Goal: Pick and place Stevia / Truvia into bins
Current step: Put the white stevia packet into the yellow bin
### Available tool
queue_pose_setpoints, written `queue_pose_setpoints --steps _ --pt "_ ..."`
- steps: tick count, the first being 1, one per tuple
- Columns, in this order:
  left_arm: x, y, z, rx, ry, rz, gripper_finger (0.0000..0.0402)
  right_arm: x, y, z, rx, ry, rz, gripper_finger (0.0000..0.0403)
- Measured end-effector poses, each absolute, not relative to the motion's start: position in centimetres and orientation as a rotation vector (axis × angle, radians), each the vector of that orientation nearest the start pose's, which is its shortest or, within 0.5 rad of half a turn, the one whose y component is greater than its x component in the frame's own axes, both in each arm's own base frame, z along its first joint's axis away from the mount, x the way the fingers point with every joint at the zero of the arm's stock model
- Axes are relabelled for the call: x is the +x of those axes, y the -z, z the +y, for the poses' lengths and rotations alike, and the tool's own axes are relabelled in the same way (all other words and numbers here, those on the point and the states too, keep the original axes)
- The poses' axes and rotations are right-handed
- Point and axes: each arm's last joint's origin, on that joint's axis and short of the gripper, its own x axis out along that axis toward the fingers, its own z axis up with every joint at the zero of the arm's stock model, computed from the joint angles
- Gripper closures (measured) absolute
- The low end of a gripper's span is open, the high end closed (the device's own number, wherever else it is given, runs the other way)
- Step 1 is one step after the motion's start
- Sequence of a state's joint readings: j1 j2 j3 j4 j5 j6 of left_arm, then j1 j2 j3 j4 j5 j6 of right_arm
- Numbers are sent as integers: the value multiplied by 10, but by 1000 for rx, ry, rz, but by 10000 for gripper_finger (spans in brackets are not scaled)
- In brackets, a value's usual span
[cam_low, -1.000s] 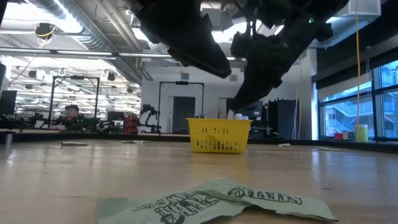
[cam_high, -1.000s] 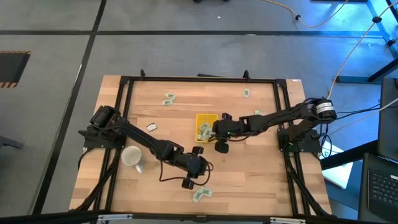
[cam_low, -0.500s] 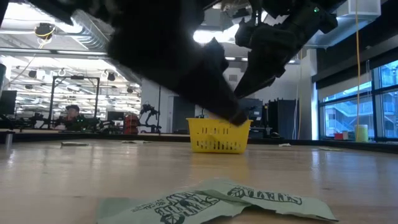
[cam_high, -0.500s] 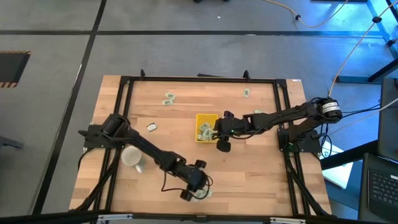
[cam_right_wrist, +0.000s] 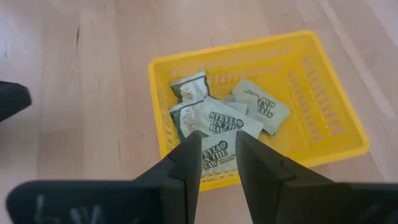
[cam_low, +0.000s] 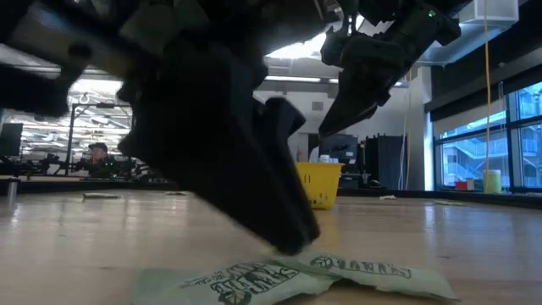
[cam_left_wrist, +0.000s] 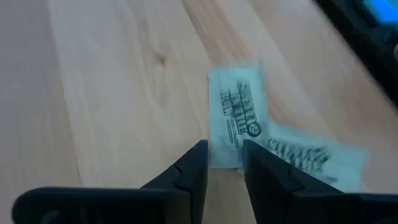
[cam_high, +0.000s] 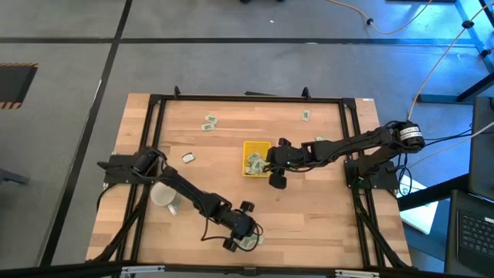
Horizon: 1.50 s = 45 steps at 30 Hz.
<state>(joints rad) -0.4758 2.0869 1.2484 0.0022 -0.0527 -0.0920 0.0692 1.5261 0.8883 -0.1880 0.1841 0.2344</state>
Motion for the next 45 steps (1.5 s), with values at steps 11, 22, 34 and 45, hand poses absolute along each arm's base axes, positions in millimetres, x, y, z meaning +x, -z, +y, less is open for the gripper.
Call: queue_pose_setpoints --steps 11,22,34,45 --pt "379 -108 -194 83 356 860 350 304 -197 16 112 205 822 300" --pt "378 -107 -194 73 377 874 398 304 -197 16 110 205 828 300" --pt "373 -120 -192 75 377 876 400 302 -196 16 106 207 850 300" --pt "377 -127 -183 61 363 867 400 299 -193 15 102 212 888 300"
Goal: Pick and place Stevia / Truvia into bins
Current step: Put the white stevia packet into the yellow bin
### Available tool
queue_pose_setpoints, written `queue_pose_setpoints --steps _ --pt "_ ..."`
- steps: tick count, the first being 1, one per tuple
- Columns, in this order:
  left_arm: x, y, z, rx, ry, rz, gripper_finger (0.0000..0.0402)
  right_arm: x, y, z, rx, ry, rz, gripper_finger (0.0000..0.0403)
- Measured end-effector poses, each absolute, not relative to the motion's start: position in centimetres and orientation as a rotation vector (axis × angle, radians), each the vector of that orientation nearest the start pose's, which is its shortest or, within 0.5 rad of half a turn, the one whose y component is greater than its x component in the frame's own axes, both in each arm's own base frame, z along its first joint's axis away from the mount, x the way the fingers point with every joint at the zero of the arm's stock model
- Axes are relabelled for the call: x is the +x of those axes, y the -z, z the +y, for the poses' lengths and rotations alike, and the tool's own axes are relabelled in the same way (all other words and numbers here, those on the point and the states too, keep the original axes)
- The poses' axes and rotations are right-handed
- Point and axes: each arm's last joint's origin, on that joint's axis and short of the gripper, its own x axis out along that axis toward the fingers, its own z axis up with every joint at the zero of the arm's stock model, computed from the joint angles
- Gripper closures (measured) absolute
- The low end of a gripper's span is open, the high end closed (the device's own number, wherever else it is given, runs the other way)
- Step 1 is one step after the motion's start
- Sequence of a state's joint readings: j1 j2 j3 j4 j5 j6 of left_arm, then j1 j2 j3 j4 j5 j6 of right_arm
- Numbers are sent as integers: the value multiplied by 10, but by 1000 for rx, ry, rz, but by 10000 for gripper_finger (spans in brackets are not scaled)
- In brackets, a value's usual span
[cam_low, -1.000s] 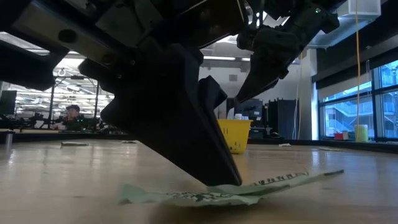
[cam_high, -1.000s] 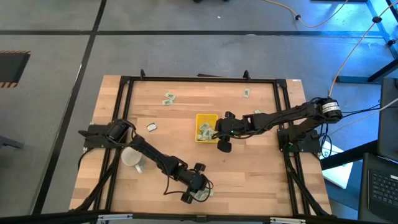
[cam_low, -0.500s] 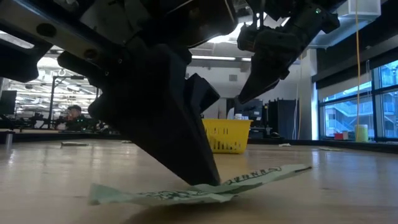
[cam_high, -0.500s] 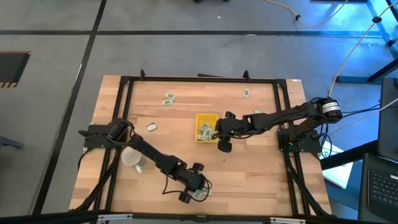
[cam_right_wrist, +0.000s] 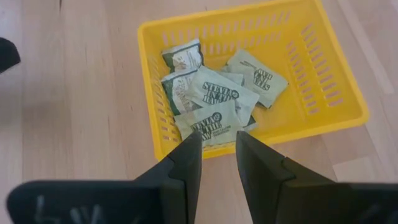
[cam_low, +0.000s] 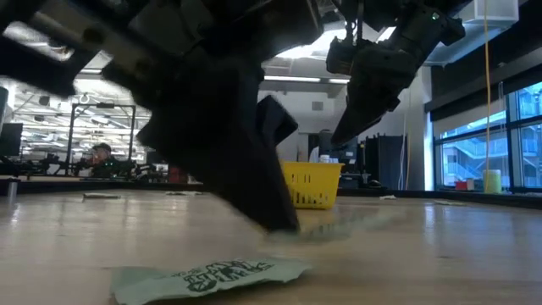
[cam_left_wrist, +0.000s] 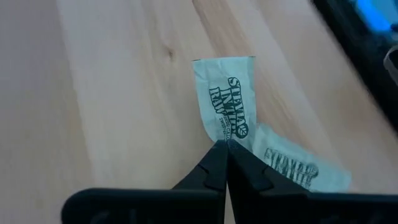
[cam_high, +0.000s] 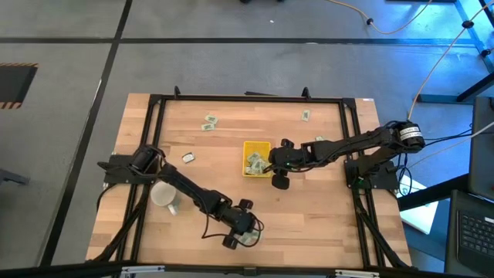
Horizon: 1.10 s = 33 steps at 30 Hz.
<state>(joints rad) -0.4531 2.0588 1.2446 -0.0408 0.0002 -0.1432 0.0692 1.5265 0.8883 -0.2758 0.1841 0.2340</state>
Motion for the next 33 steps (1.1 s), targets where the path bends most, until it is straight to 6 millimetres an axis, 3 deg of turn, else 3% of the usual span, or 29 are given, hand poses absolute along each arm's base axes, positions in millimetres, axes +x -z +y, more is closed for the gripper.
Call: queue_pose_setpoints --steps 10,16,22,27,33 --pt "372 -166 -161 65 330 868 399 298 -193 15 100 213 901 300" --pt "365 -204 -126 22 170 865 399 292 -189 15 136 245 966 300" --pt "365 -228 -79 22 -50 814 400 286 -191 19 147 251 996 300" --pt "373 -228 -43 -11 -163 803 400 285 -192 26 163 241 995 300" --pt "381 -208 -15 -38 -224 862 399 283 -192 33 187 239 996 300"
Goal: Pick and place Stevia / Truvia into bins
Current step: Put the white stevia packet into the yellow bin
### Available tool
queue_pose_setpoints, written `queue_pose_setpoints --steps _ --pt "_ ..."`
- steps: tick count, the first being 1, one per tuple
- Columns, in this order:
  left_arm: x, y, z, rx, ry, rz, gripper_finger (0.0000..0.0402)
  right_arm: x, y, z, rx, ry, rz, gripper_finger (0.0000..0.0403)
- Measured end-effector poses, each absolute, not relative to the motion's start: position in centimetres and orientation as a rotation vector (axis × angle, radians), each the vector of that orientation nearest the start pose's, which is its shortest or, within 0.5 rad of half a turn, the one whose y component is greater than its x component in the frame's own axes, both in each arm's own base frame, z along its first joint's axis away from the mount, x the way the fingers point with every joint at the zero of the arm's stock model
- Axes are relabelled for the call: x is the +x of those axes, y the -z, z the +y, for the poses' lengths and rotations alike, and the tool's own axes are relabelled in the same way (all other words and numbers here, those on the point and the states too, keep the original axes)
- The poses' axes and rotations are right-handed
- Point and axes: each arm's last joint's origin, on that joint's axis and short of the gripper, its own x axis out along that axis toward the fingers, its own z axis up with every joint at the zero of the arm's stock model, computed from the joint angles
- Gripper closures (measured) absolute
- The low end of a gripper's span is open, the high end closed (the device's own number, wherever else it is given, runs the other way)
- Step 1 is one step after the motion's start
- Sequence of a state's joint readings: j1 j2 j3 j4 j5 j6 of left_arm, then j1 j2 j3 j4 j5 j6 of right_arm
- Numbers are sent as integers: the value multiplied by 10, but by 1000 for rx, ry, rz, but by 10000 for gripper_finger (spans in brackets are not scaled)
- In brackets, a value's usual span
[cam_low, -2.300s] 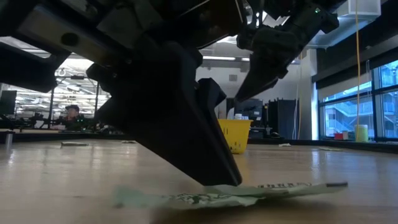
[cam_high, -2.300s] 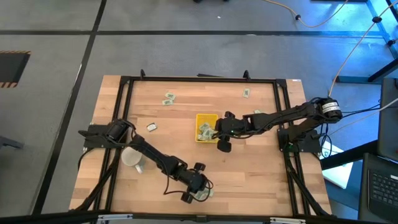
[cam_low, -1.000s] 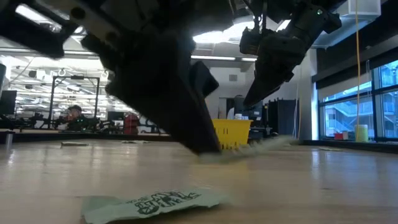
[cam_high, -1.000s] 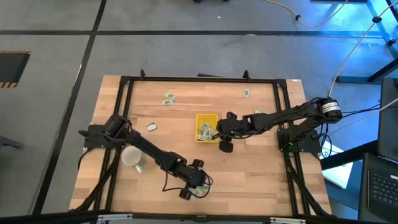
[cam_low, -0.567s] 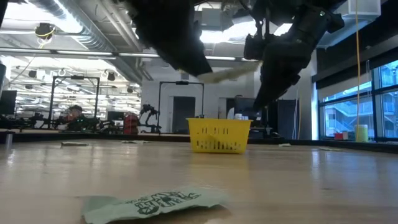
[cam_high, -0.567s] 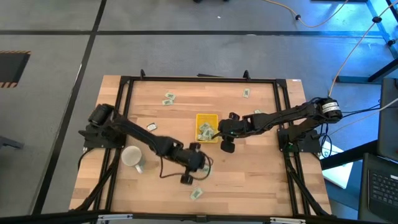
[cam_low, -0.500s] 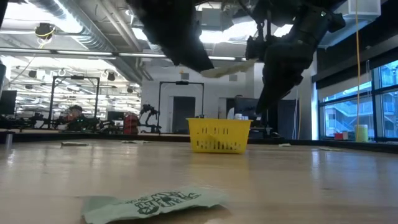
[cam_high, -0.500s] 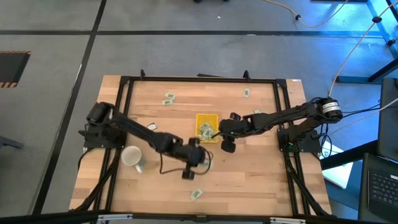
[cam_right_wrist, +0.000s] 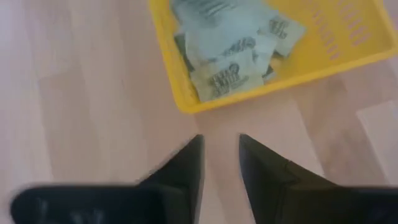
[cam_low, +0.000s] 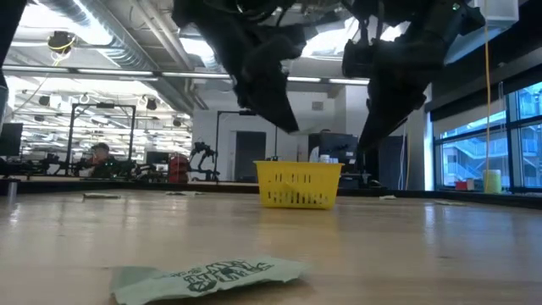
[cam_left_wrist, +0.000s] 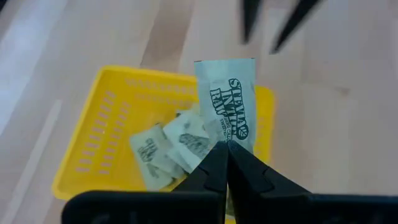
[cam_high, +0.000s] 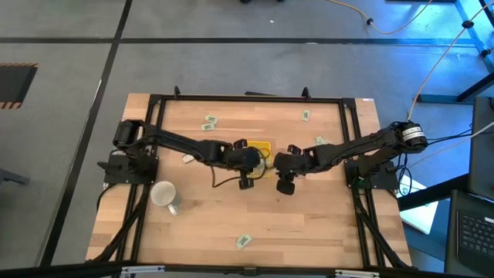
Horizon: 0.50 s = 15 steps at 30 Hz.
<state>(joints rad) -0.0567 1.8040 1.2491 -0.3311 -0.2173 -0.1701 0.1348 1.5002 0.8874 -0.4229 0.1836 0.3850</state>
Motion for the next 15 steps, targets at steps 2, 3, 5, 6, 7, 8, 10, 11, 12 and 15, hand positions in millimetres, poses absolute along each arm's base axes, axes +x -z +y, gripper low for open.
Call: queue_pose_setpoints --steps 2,3,5,6,7,8,10,11,12,15 --pt "382 -201 -9 -41 -239 892 400 282 -192 35 179 235 1010 300" --pt "383 -199 -7 -42 -245 899 400 281 -191 35 175 235 1022 300" --pt "384 -195 -3 -42 -247 908 398 279 -190 36 170 238 1047 300" --pt "384 -195 -2 -41 -237 911 396 278 -189 36 168 241 1059 300" --pt "385 -193 -1 -43 -229 916 392 277 -189 36 166 243 1067 300" --pt "385 -192 -1 -46 -223 920 387 276 -189 36 165 244 1074 300" --pt "385 -191 -1 -46 -220 927 373 276 -188 36 163 245 1079 300" --pt "385 -191 -1 -46 -221 923 365 276 -188 36 163 245 1079 300" --pt "385 -192 -1 -47 -221 921 356 276 -188 36 163 245 1080 300" --pt "380 -199 -2 -60 -228 930 334 276 -188 36 162 245 1082 300"
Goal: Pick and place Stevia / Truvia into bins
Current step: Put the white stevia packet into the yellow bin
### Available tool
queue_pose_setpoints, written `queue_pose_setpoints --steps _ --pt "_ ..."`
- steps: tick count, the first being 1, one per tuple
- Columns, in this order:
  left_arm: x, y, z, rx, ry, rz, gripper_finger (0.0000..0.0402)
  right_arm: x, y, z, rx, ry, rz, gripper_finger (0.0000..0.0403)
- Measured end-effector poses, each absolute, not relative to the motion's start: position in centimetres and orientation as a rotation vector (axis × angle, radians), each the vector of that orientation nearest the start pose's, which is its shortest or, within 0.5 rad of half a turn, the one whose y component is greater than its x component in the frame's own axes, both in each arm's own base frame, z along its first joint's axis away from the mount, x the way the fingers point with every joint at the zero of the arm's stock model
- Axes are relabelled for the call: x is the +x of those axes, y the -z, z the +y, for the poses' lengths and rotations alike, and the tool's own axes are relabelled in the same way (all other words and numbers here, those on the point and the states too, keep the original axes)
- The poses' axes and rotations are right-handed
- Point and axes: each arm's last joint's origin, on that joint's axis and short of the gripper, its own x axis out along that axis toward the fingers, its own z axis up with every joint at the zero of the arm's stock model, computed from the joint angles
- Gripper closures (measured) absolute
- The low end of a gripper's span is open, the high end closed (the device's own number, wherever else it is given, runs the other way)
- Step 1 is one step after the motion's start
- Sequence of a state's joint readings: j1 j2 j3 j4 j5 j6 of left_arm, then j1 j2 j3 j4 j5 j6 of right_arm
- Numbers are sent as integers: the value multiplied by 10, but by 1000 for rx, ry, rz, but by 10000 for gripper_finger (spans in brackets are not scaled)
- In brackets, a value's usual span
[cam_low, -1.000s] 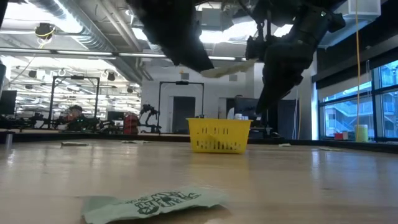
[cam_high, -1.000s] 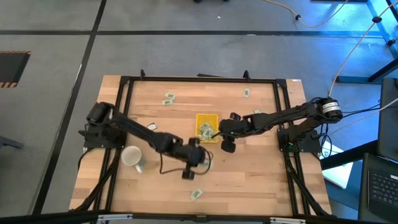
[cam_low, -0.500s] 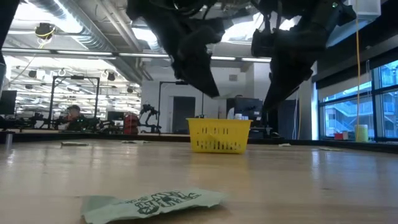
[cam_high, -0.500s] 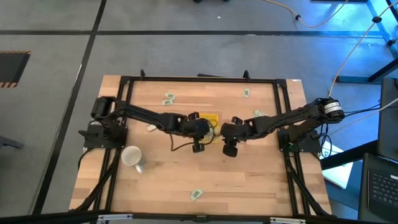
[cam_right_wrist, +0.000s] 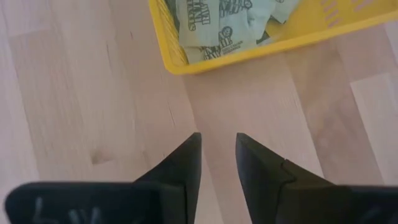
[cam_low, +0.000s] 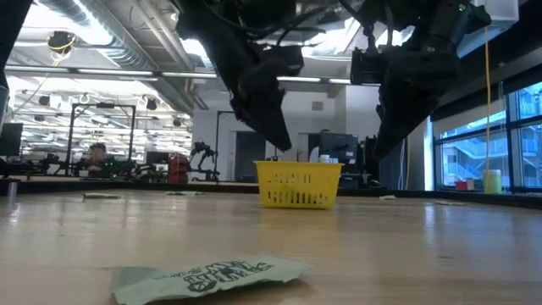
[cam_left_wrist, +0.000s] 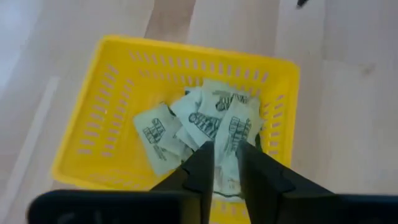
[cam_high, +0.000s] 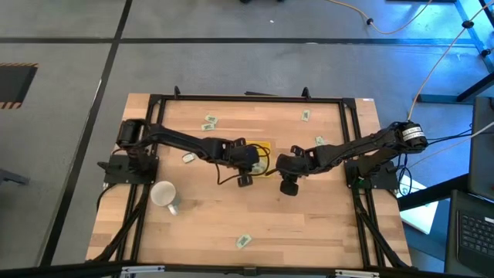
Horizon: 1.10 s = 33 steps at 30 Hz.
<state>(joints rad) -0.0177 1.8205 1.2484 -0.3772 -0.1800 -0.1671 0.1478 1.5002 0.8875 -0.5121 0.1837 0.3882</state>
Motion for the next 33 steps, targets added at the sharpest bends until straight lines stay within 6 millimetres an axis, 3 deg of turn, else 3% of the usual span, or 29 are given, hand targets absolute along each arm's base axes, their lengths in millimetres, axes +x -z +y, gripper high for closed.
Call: queue_pose_setpoints --steps 6,10,14,23,33 --pt "366 -231 -20 -111 -65 879 328 275 -188 36 158 245 1085 300" --pt "356 -252 -50 -48 83 816 340 275 -188 36 157 245 1084 300" --pt "348 -256 -89 70 217 791 345 276 -188 35 153 248 1078 300" --pt "340 -227 -161 206 418 811 303 278 -189 33 140 241 1060 300" --pt "357 -178 -191 243 446 786 293 282 -191 27 162 258 1022 300"
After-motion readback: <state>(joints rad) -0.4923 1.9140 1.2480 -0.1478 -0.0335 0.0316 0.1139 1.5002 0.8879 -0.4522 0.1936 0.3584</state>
